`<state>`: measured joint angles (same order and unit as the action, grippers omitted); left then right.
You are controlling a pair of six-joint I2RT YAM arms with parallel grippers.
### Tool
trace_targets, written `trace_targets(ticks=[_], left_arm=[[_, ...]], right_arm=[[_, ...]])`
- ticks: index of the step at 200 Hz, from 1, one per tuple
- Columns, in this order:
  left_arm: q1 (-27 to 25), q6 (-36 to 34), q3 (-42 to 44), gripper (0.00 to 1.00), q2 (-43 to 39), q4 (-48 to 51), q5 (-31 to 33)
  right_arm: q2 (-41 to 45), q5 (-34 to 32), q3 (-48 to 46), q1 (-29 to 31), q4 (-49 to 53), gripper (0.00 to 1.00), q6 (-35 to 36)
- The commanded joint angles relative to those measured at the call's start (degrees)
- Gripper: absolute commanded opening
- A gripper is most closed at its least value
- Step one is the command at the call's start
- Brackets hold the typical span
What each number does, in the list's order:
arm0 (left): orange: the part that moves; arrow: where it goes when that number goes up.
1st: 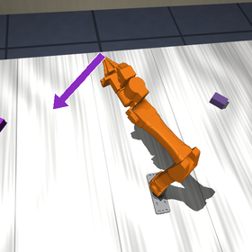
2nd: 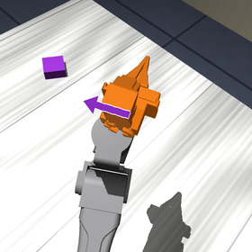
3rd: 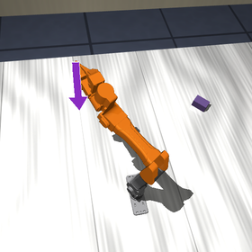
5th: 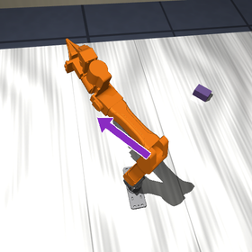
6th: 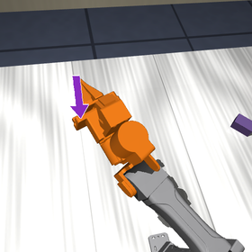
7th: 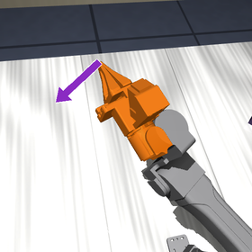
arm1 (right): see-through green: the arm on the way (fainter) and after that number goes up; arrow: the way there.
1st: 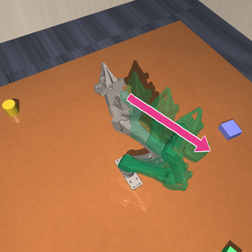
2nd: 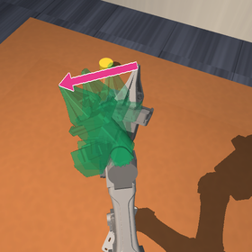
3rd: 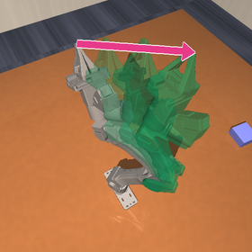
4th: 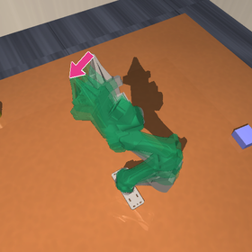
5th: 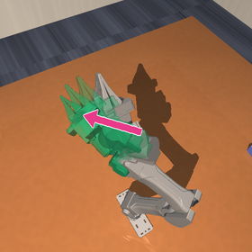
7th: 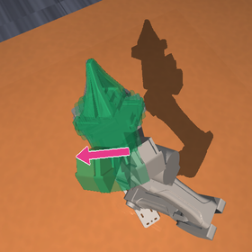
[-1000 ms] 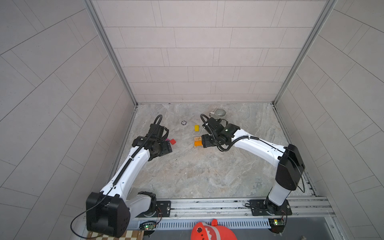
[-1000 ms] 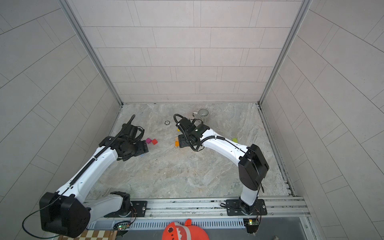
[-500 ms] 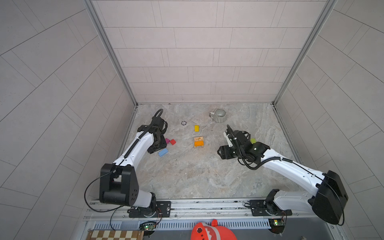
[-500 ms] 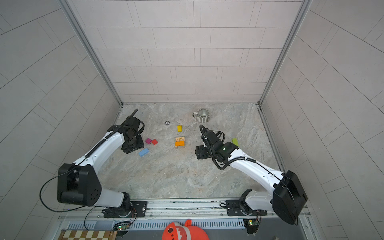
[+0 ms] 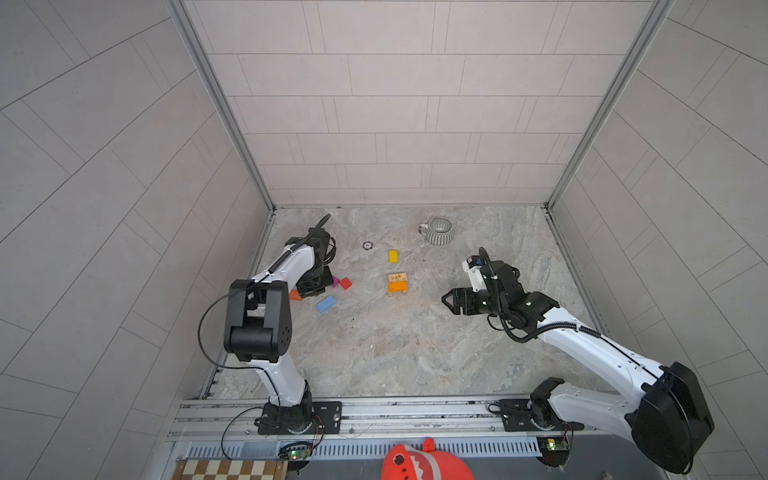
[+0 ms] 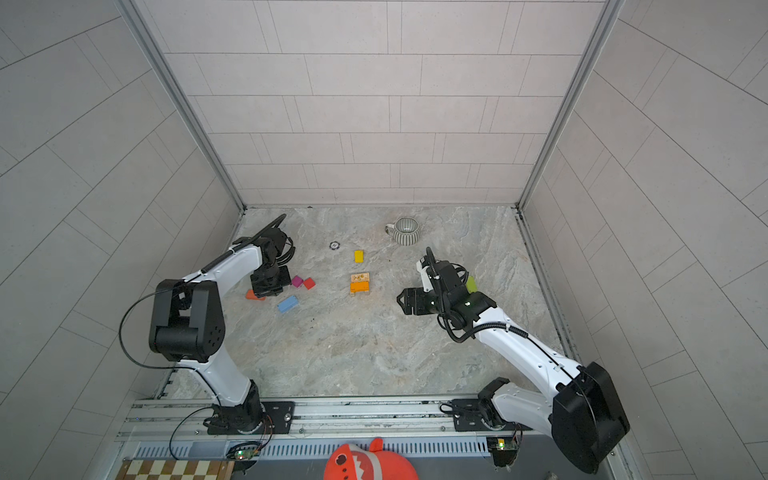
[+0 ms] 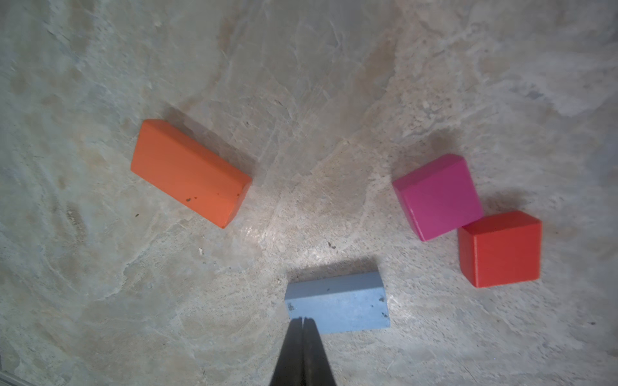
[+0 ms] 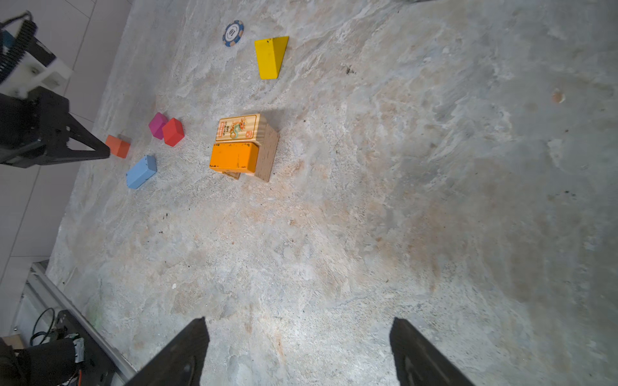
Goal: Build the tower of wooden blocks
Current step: 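Raise right gripper away from the stack while left arm draws back, then lower left gripper over the light blue block and close on it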
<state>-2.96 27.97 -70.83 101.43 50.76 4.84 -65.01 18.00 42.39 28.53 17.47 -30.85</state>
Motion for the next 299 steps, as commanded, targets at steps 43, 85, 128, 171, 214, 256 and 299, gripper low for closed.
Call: trace_targets(ticks=[43, 85, 128, 171, 214, 256, 299], left_arm=[[0.5, -0.1, 0.9, 0.00, 4.6, -3.5, 1.7], [0.5, 0.3, 2.5, 0.00, 6.2, -4.1, 2.0], [0.5, 1.9, 7.2, 0.00, 3.1, -5.8, 0.3], [0.1, 4.0, 11.7, 0.00, -3.7, -6.4, -1.4], [-0.8, 4.9, 15.0, 0.03, -10.5, -6.9, -3.5], [-0.7, 1.6, 13.1, 0.48, -13.2, -4.7, -4.5], [-0.8, -9.6, 5.5, 0.69, -10.1, 1.5, -7.9]], right_arm=[[4.3, 3.3, -5.0, -2.5, -6.6, 0.99, 0.9], [3.3, 5.1, -6.6, -5.2, -9.7, 0.99, -0.7], [3.6, 6.5, -8.1, -5.3, -11.1, 0.99, -1.4], [5.7, 6.2, -9.1, -5.3, -11.2, 1.00, -0.8], [5.4, 6.5, -9.1, -5.3, -11.2, 0.99, -0.7], [3.8, 7.7, -9.3, -5.2, -12.3, 0.99, -1.1], [3.6, 8.8, -9.5, -5.2, -13.5, 0.99, -0.8]])
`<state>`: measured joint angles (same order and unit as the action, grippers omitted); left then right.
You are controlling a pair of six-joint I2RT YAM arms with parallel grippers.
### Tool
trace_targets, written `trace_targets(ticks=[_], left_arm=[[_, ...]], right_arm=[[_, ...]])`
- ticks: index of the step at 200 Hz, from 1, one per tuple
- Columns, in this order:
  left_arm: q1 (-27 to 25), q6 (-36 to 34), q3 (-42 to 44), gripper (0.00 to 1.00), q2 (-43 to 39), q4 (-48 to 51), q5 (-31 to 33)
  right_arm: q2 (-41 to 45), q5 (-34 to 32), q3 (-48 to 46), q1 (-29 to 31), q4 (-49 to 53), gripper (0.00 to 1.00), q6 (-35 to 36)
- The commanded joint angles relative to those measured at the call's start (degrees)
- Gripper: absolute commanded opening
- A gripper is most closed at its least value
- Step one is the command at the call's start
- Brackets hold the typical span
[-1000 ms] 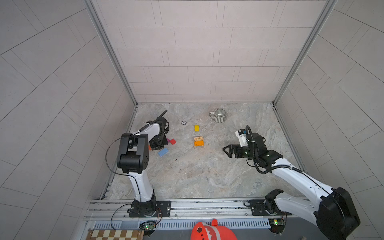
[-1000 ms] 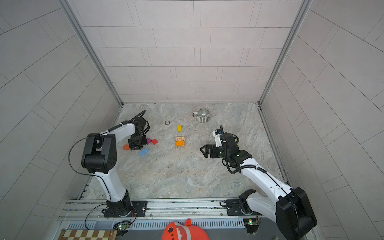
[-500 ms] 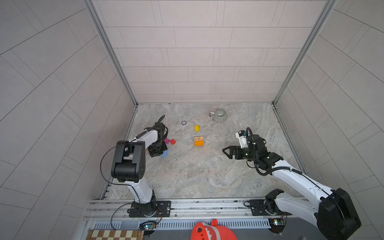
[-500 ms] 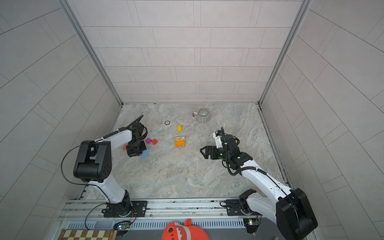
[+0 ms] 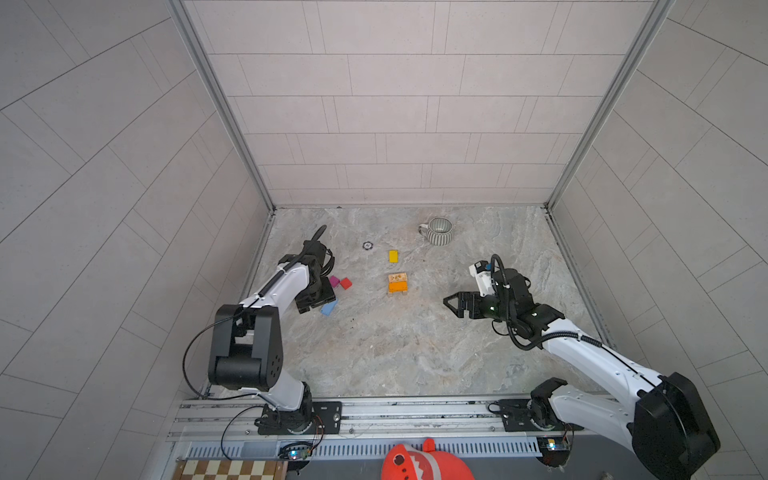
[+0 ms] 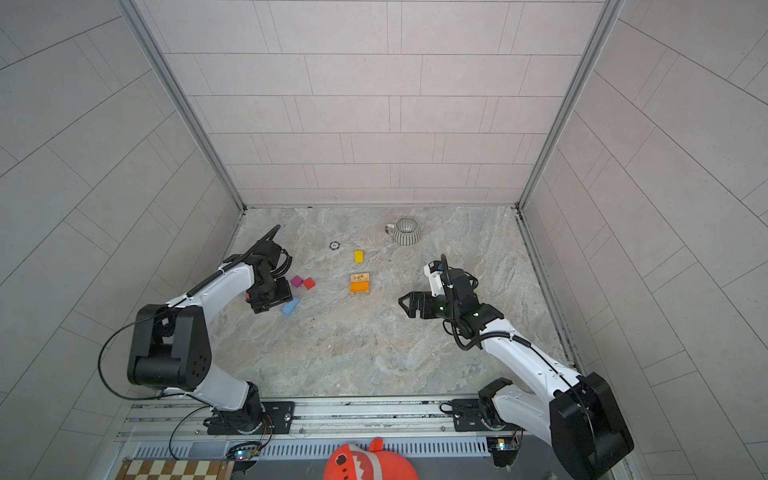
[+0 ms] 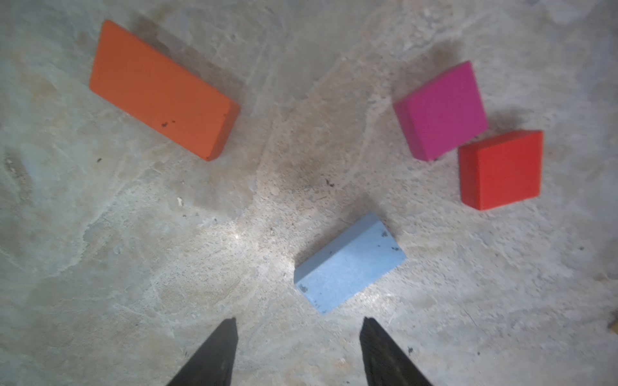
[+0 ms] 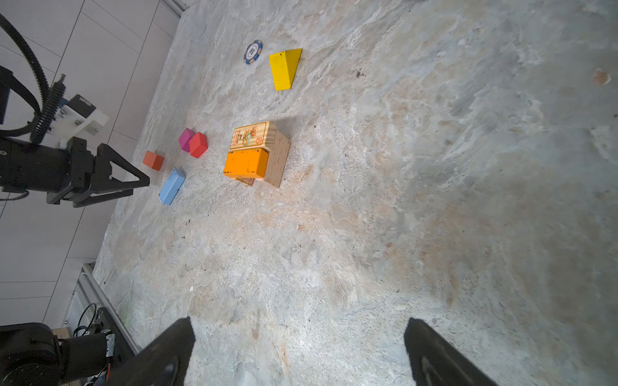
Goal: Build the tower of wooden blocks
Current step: 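Lower left gripper over the light blue block and close on it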
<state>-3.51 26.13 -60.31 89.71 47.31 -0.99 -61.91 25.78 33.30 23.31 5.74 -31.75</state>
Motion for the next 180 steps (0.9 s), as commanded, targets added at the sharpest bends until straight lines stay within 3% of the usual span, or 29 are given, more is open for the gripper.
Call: trace_targets(ticks=[1, 29, 51, 180], left_arm=[[-0.2, -8.0, -5.2, 0.69, 1.7, 5.1, -2.1], [-0.2, -13.6, -8.6, 0.70, 5.3, 7.4, -2.6], [-0.3, -13.7, -8.1, 0.71, 7.4, 5.1, -5.3], [-3.8, -15.9, -6.4, 0.70, 13.3, 3.6, 0.5]], right_arm=[[0.6, 1.0, -0.4, 0.1, -1.8, 0.99, 0.1], [2.4, 0.3, -0.7, 0.1, -2.2, 0.99, 0.8], [3.0, 0.5, -1.0, 0.1, -2.2, 1.00, 1.1], [3.8, 2.0, -1.6, 0.1, -3.1, 1.00, 0.3]])
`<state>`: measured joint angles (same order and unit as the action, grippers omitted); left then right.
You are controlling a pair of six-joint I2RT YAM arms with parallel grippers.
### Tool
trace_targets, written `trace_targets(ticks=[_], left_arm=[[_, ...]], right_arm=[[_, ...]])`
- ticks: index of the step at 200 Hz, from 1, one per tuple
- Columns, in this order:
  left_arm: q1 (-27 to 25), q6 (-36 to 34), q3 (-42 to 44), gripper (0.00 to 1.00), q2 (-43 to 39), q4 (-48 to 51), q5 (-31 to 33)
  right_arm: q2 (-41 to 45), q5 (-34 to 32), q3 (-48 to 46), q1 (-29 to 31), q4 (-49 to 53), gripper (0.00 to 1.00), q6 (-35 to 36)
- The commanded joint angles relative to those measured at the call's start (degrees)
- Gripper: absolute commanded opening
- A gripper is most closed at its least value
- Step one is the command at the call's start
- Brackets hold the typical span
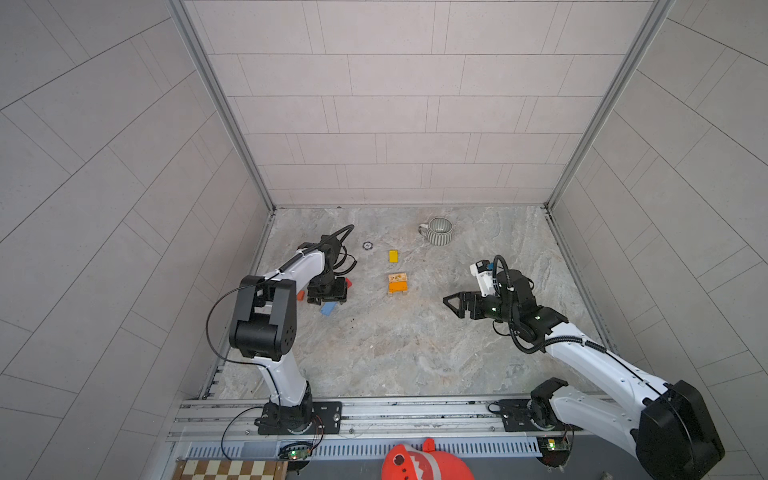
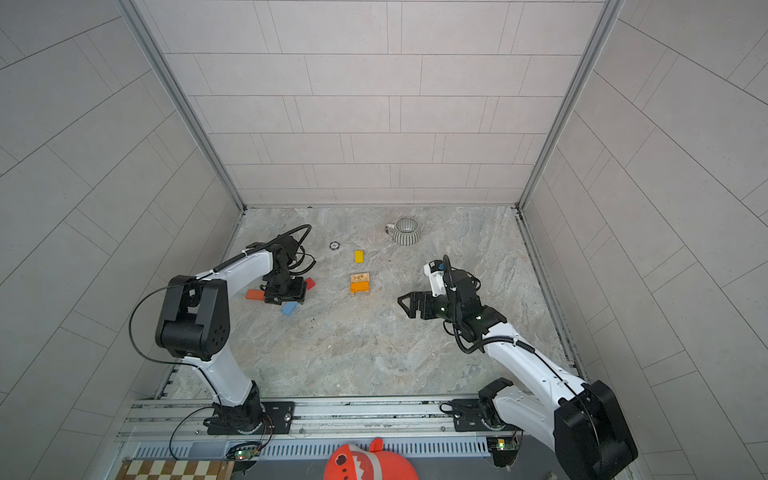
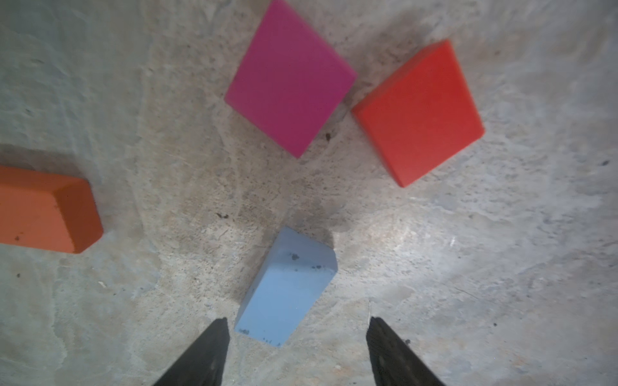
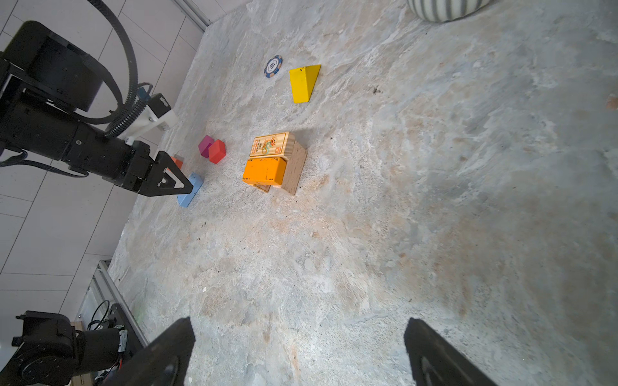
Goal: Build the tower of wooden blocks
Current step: 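Lower left gripper over the light blue block and close on it, then lift the light blue block and carry it toward the stack with left gripper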
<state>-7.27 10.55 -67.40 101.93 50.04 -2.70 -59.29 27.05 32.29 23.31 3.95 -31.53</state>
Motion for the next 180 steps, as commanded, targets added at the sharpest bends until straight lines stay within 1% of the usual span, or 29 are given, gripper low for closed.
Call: trace_targets(ticks=[1, 24, 70, 77, 113, 126, 159, 180], left_arm=[[0.0, -0.3, 0.7, 0.70, 1.1, 0.8, 2.3], [0.0, -0.3, 0.8, 0.67, 1.5, 0.8, 2.8], [0.0, -0.4, 0.4, 0.53, 3.8, 1.1, 3.0], [0.0, -0.3, 0.3, 0.50, 3.9, 1.1, 3.1], [0.0, 0.0, 0.5, 0.27, 3.4, 1.3, 3.3], [0.1, 0.1, 0.5, 0.21, 3.4, 1.5, 3.3], [-0.3, 1.5, 0.3, 0.16, 1.8, 1.9, 2.5], [-1.4, 4.7, -1.4, 0.15, -0.2, 3.4, 1.1]], right_arm=[[1.2, 0.8, -0.6, 0.1, -1.4, 1.00, 0.1], [1.3, 1.0, -0.7, 0.1, -1.5, 0.99, -0.1], [1.9, 1.0, -0.7, 0.1, -1.4, 1.00, -0.1], [2.0, 0.9, -0.7, 0.1, -1.3, 1.00, 0.0], [2.0, 0.9, -0.7, 0.1, -1.3, 1.00, 0.0], [2.0, 1.0, -0.7, 0.0, -1.2, 1.00, -0.1], [2.2, 1.0, -0.7, 0.1, -1.2, 1.00, -0.1], [2.0, 0.8, -0.7, 0.1, -1.2, 0.99, -0.2]])
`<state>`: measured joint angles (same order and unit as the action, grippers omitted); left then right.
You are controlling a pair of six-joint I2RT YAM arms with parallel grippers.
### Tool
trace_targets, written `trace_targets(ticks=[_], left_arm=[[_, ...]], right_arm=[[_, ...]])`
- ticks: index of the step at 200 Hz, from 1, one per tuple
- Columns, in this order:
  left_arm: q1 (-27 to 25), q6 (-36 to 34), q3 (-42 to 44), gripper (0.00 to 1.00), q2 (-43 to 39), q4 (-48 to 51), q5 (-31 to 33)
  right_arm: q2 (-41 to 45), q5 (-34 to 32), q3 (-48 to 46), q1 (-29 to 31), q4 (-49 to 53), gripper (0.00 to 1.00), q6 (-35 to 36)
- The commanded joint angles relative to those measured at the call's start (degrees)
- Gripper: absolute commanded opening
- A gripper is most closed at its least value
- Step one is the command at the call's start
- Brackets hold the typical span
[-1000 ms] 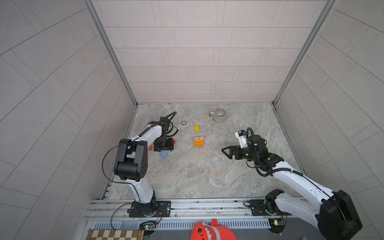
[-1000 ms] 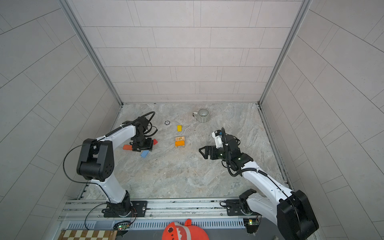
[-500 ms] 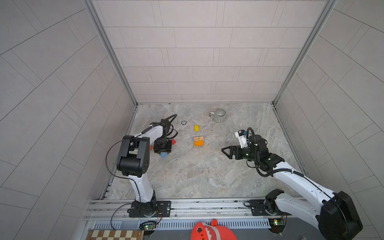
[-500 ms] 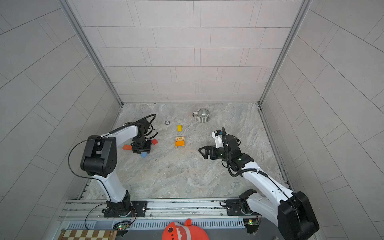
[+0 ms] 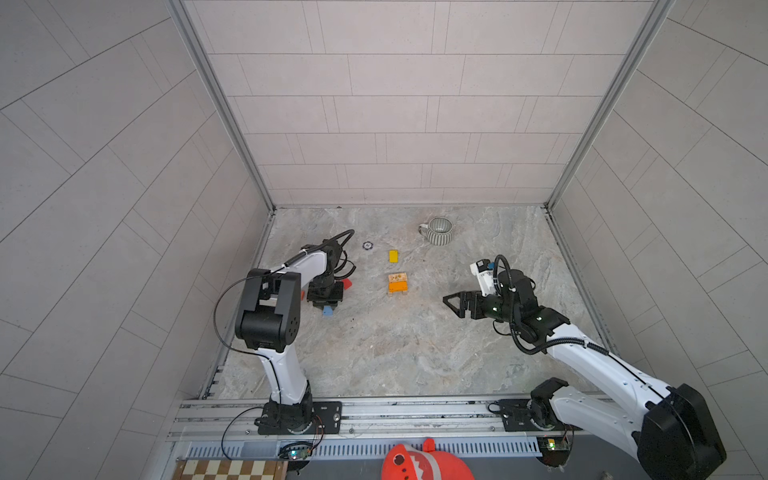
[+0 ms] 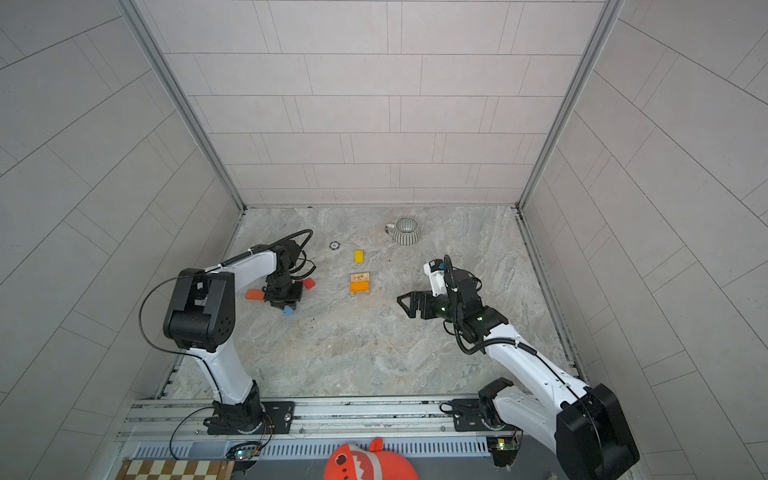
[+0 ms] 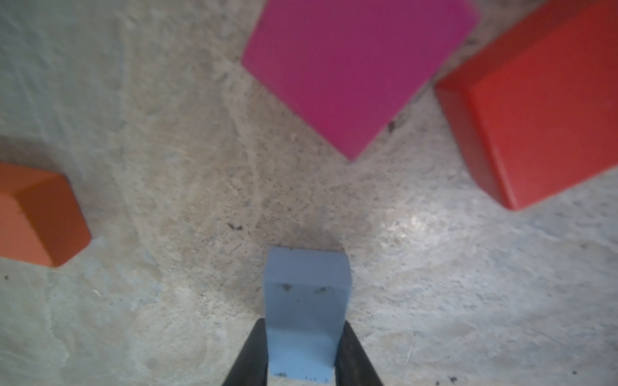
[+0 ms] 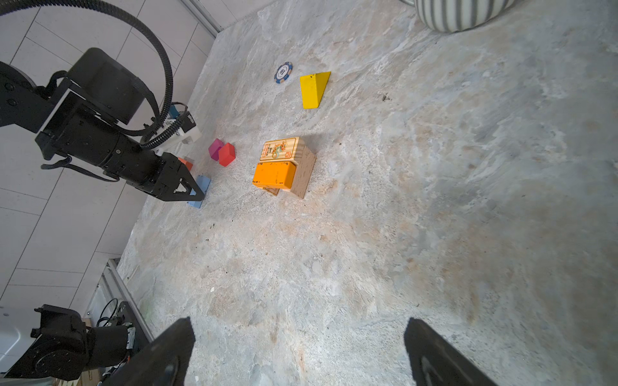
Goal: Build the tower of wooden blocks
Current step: 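Lift the light blue block and carry it toward the stack with left gripper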
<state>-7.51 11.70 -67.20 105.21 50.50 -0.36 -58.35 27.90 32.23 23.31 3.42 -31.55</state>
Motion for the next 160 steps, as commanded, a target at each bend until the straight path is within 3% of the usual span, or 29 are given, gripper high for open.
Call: trace_targets(ticks=[1, 36, 160], left_arm=[[-1.3, 3.8, -1.8, 0.15, -3.6, 3.1, -1.3], [-4.8, 10.8, -8.3, 0.15, -7.7, 8.2, -3.6], [-15.3, 19.9, -24.5, 0.14, -7.2, 17.8, -1.7]], right_arm=[[1.0, 0.0, -0.7, 0.1, -0.6, 0.99, -0.2], [0.4, -1.3, -0.3, 0.1, 0.5, 1.00, 0.3], [-2.5, -2.3, -0.3, 0.1, 0.6, 0.99, 0.5]])
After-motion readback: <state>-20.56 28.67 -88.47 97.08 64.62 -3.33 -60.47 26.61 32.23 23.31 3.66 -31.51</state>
